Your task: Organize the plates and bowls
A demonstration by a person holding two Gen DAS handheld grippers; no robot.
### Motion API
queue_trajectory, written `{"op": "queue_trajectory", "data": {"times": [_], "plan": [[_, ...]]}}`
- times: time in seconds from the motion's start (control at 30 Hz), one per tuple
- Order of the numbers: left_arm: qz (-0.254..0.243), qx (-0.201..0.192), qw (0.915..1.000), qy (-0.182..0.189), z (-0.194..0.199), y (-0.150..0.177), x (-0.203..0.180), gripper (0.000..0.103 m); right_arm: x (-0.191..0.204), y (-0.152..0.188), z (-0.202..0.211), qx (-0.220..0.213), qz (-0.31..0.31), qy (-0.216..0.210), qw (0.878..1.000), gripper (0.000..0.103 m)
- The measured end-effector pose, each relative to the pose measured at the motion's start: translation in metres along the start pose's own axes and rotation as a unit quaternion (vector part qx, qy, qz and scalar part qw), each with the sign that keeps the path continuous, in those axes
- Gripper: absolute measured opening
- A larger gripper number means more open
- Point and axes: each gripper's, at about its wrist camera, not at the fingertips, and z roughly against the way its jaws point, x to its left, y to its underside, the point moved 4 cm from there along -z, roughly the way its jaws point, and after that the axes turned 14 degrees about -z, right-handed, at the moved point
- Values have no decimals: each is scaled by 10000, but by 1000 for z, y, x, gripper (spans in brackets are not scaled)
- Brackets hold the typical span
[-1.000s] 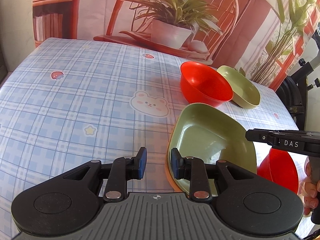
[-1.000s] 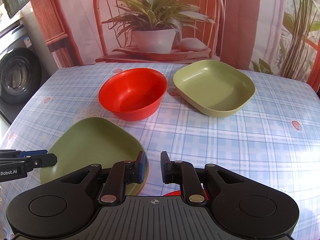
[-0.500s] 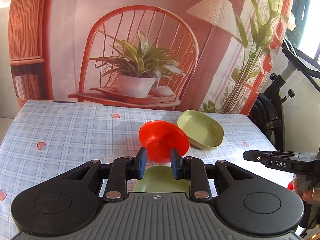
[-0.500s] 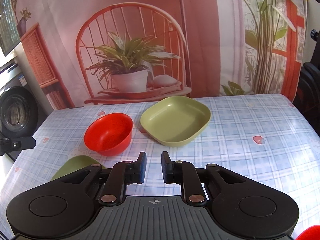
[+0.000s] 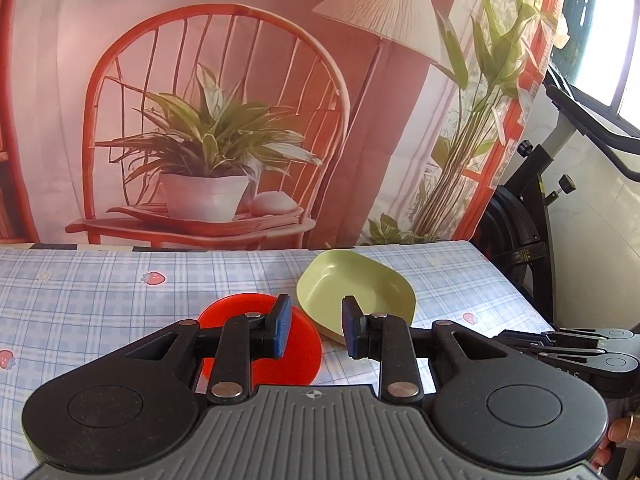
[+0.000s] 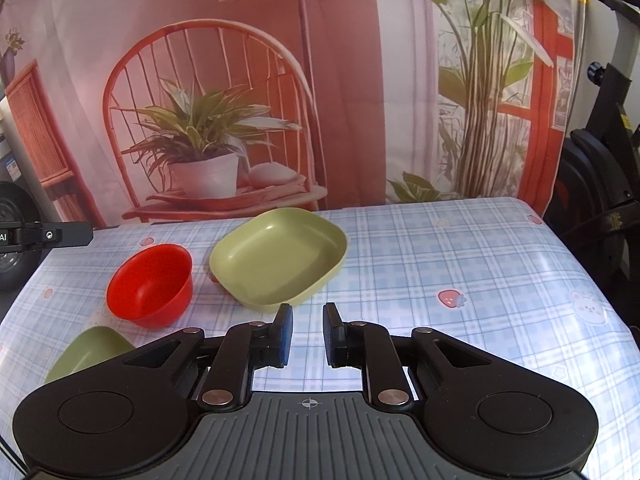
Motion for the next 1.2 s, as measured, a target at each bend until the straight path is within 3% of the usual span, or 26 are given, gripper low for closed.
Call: {"op": "queue_trajectory", "data": {"times": [0.33,0.53,0.7,0.93,1.2], "plan": [[119,472,9988,-52,-84,-6,15,29,-16,-19,-59,-6,-113,84,9999,16],[333,665,9972,-80,-121,-4,23,36,-21,-31,-96,-117,-238,106,9996,17],[362,792,9962,-2,-135,-4,20,36,-15,-35,-120,-167,77,355,9992,17],[304,1002,9945,84,-155,-3,14,37,-22,-39,-143,-37,-78,471,9989,20],[510,1084,9923,302,-167,-1,15,34,-22,-34,-151,79,-232,319,9992,20]]}}
